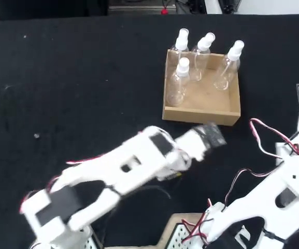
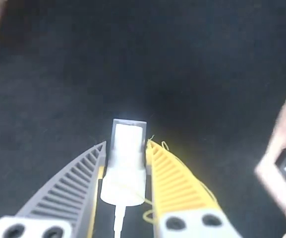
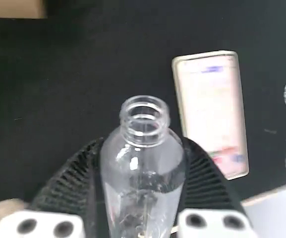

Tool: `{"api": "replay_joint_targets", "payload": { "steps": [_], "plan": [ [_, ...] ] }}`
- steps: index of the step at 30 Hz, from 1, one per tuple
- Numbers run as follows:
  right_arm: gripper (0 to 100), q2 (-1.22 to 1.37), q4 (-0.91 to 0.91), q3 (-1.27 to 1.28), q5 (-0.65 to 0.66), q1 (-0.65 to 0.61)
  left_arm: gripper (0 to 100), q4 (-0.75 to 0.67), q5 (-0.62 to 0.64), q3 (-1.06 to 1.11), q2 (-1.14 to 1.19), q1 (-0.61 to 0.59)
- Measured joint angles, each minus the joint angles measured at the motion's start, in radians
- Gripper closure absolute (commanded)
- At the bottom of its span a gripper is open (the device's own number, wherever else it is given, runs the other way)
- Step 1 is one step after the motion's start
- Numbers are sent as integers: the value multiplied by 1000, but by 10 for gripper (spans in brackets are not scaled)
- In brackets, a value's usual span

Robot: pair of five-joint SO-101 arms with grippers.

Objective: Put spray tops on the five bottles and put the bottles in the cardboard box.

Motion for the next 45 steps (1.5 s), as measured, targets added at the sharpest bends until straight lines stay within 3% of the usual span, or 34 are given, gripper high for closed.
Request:
{"api": "replay_joint_targets", "payload": {
  "steps": [7, 14, 21, 31, 37, 45],
  "plan": [
    [896, 0, 66, -68, -199, -256, 970, 18, 9, 203, -439, -201],
    [896, -71, 63, -106, -425, -609, 970, -17, 239, 338, -822, -433],
    [896, -311, -184, 109, -499, -878, 970, -224, 359, 522, -976, -559],
    [896, -532, -710, 626, -511, -1076, 970, -365, 463, 568, -997, -640],
    [896, -575, -824, 753, -680, -1125, 970, -525, 465, 571, -999, -634],
    [896, -666, -941, 922, -707, -1135, 970, -721, 474, 499, -999, -585]
  ]
}}
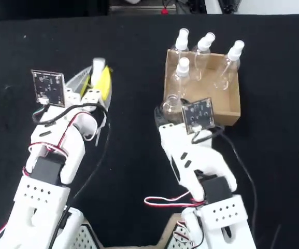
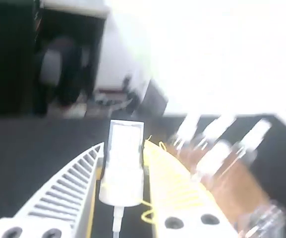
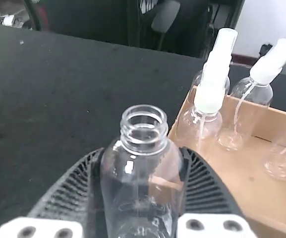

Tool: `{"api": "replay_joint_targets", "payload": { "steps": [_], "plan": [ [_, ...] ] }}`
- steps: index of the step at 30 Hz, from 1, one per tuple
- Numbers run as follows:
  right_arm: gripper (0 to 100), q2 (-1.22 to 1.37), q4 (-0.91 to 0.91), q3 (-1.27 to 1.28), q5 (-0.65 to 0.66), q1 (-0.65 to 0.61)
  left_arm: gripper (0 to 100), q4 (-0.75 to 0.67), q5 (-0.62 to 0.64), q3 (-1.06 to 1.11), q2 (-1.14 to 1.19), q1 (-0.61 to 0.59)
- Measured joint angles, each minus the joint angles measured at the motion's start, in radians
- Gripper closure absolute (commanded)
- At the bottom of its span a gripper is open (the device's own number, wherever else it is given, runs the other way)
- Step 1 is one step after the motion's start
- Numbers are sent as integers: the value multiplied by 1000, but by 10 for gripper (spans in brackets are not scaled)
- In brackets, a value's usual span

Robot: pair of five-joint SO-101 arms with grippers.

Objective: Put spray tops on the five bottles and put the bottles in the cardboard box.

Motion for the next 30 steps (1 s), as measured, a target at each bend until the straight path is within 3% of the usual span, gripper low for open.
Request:
{"api": "replay_joint_targets", "payload": {
  "steps": [12, 23, 30],
  "plan": [
    [896, -249, -115, 199, 0, 0, 967, -21, 316, -252, 0, 35],
    [896, -327, -115, 242, 0, -84, 966, -21, 330, -265, -2, 244],
    [896, -334, -115, 264, 0, -95, 966, -38, 315, -265, -2, 259]
  ]
}}
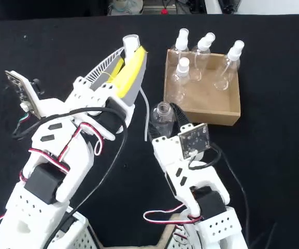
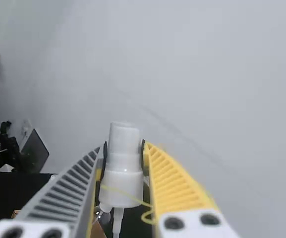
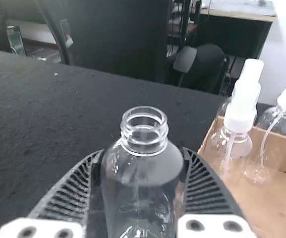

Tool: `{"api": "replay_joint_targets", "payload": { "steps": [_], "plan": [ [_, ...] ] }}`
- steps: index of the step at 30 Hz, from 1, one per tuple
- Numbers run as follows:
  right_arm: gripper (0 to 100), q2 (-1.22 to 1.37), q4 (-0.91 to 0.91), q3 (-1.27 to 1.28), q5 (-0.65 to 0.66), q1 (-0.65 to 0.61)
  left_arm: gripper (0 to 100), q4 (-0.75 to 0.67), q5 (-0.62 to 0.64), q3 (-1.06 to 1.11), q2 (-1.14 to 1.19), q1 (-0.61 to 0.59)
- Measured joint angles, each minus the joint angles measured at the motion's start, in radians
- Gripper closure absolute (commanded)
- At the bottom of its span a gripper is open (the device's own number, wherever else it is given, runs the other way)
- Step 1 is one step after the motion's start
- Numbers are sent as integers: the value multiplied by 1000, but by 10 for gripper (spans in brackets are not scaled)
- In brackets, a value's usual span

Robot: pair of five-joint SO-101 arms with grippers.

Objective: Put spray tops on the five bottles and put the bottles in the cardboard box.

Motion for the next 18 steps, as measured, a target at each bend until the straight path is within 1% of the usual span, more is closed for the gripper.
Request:
{"api": "replay_joint_targets", "payload": {
  "steps": [3, 6, 9, 12, 18],
  "plan": [
    [896, 0, 0, 0, 0, -3, 966, -84, -91, 3, 2, 0],
    [896, 0, 0, 0, 0, -3, 966, -204, -161, 57, 0, 8],
    [896, 0, 0, 0, 0, -3, 966, -338, -183, 127, 0, 14],
    [896, 0, 0, 0, 0, -3, 966, -440, -186, 180, 2, 9],
    [896, 0, 0, 0, 0, -3, 966, -482, -187, 192, 2, 9]
  ]
}}
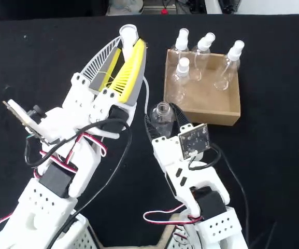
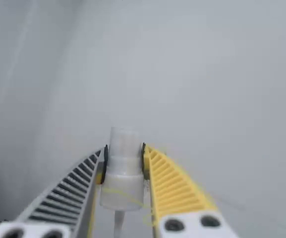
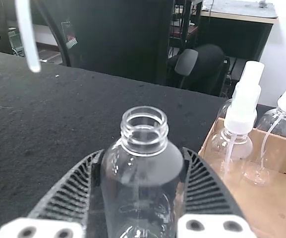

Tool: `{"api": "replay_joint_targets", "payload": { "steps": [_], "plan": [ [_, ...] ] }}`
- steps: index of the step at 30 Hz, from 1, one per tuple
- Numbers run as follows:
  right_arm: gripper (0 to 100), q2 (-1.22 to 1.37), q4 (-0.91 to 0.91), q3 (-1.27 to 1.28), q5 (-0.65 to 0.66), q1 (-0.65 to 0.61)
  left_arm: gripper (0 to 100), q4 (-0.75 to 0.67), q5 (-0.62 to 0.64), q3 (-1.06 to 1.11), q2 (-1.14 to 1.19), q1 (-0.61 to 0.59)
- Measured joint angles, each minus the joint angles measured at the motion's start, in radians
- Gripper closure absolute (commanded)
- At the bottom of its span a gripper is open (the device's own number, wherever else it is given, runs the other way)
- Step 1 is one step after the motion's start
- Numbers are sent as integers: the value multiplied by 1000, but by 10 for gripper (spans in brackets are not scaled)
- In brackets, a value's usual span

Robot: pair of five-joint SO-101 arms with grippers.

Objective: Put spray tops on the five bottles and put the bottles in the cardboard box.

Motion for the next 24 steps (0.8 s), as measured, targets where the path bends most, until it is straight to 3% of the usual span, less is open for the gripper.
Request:
{"api": "replay_joint_targets", "payload": {
  "steps": [6, 14, 24],
  "plan": [
    [896, 0, 0, 0, 0, 0, 966, -3, -2, 0, 17, 0],
    [896, 0, 0, 0, 0, 0, 966, -5, -2, -25, 204, 5],
    [896, 0, 0, 0, 0, 0, 966, -5, -2, -94, 227, 9]
  ]
}}
